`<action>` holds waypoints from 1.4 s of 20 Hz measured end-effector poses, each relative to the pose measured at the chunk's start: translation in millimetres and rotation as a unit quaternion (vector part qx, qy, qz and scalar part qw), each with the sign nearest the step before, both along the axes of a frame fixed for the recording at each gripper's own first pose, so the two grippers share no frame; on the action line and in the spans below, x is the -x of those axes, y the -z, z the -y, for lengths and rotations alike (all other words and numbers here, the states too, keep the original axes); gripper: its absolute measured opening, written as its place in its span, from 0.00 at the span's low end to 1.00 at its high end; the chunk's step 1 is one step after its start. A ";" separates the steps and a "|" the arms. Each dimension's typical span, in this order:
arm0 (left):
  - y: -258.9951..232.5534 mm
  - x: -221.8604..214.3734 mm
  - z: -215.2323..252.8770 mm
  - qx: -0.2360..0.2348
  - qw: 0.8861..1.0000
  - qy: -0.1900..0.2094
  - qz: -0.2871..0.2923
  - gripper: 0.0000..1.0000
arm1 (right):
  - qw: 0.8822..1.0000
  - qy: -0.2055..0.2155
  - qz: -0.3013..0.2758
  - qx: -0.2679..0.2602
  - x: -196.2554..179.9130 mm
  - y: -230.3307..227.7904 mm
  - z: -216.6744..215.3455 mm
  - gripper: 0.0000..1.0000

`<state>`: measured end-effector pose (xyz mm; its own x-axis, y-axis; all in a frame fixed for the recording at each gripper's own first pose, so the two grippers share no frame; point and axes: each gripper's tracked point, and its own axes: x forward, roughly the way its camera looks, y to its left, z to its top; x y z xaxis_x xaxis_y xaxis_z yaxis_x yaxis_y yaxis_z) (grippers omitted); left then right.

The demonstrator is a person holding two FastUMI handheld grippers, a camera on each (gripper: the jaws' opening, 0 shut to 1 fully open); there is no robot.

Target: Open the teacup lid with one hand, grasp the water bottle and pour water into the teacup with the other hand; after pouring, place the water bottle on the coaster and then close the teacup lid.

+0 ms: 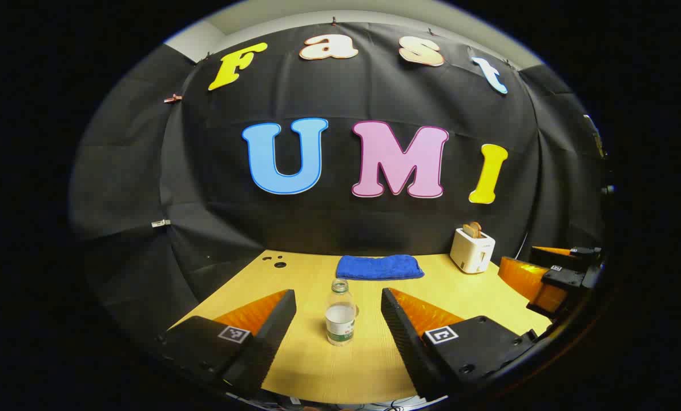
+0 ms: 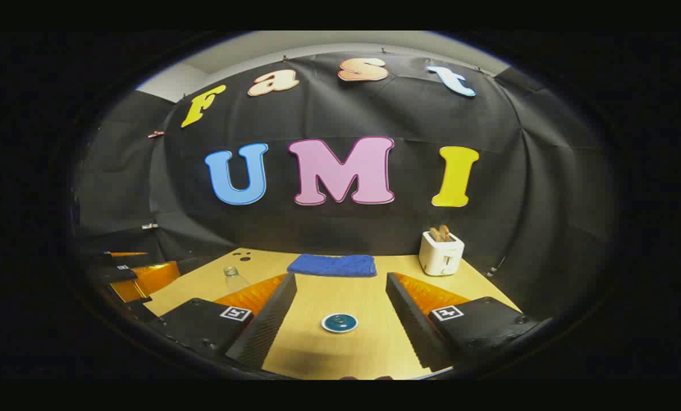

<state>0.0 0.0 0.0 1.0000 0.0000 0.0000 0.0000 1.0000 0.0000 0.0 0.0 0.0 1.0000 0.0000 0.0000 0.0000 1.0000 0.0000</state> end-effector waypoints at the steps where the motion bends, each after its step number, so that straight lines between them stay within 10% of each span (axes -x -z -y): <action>1: 2.5 -4.8 -3.8 0.002 1.000 0.001 -0.004 0.96 | 1.000 0.002 0.003 0.001 -0.5 -1.9 -3.2 0.98; 18: 28.3 -38.1 -24.6 -0.018 0.999 0.014 -0.031 0.95 | 0.998 -0.029 -0.038 0.030 -32.3 30.2 -35.7 0.98; 28: 90.3 -77.2 -33.4 -0.021 0.997 0.013 -0.066 0.95 | 0.997 -0.005 -0.080 0.023 -108.1 130.0 -14.5 0.98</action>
<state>77.2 33.4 -90.3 0.9909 -0.0229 -0.1330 0.0286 0.9988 0.0409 108.1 14.5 -130.0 0.9870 0.0068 -0.1603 -0.0141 0.9989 -0.0441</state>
